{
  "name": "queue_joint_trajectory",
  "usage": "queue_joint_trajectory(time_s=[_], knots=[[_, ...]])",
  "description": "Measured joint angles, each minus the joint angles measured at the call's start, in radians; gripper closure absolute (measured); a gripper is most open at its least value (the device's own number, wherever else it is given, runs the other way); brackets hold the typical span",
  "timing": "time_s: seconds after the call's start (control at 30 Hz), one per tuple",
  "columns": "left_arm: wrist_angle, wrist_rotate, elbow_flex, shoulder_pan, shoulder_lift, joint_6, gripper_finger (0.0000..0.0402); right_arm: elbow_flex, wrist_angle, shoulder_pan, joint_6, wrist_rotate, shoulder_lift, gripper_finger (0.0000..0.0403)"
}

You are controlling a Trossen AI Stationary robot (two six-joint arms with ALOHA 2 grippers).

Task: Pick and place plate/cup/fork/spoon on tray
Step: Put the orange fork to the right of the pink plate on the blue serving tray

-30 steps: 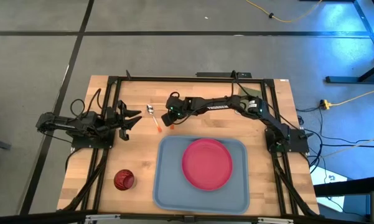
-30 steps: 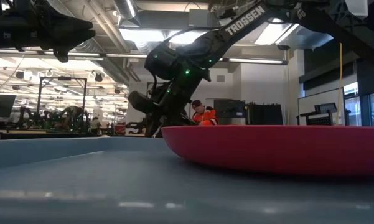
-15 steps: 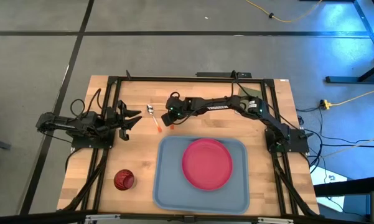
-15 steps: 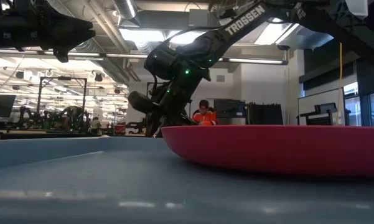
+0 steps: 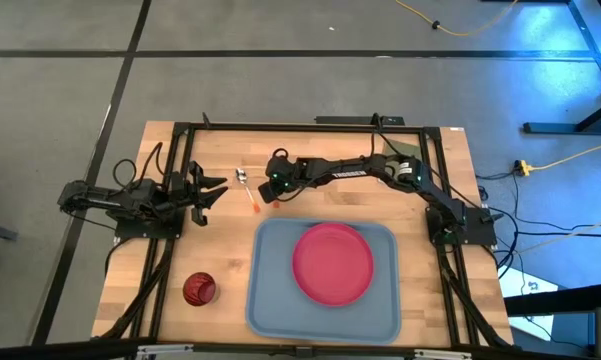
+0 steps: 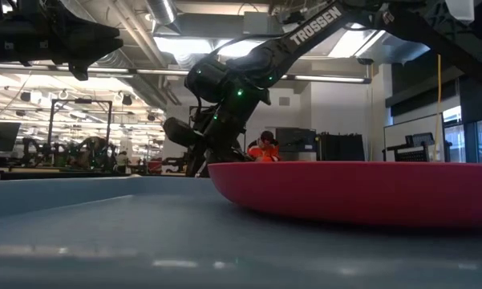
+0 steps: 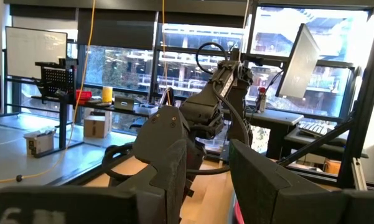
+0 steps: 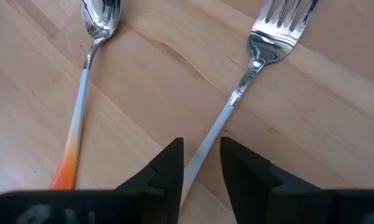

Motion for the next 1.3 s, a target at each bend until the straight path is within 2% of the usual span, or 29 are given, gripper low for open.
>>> queue_joint_trajectory(time_s=[0.47,0.73,1.3], knots=[[0.0,0.0,0.0,0.0,0.0,0.0,0.0287,0.006,0.003,0.004,0.024,0.001,0.028,0.0293],[0.0,0.0,0.0,0.0,0.0,0.0,0.0287,0.027,-0.071,0.006,0.017,0.003,0.032,0.0295],[0.0,0.0,0.0,0.0,0.0,0.0,0.0287,0.026,-0.178,0.011,-0.005,0.018,0.029,0.036]])
